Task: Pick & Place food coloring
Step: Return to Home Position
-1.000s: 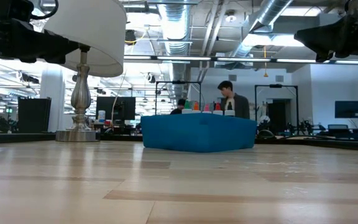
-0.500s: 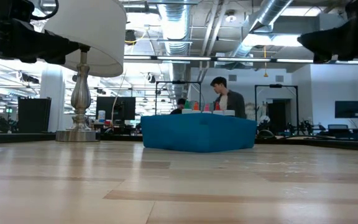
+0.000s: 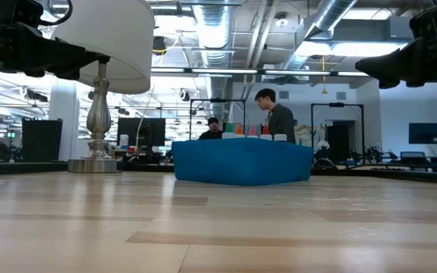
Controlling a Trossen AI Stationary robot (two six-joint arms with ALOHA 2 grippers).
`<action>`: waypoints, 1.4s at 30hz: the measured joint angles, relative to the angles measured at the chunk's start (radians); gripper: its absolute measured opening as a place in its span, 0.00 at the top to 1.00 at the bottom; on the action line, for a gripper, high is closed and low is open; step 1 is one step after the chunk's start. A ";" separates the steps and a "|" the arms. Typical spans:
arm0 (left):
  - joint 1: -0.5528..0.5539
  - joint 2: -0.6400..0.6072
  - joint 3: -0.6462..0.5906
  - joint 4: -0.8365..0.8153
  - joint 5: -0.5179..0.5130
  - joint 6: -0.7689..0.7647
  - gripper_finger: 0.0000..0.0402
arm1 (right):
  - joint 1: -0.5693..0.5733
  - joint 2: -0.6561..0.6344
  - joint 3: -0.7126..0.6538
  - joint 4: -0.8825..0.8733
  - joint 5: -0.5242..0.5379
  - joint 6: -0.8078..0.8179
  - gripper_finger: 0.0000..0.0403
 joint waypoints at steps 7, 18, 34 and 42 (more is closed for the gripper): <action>0.000 0.000 0.000 0.000 0.000 -0.002 0.65 | -0.018 0.000 -0.001 -0.003 -0.012 0.000 0.85; 0.000 0.000 0.000 -0.001 0.000 0.015 0.65 | -0.018 0.000 -0.002 -0.003 -0.014 0.000 0.85; 0.000 0.000 0.000 -0.002 0.001 0.017 0.65 | -0.018 0.000 -0.003 -0.003 -0.014 0.000 0.85; 0.000 0.000 0.000 -0.002 0.001 0.017 0.65 | -0.018 0.000 -0.003 -0.003 -0.013 0.000 0.85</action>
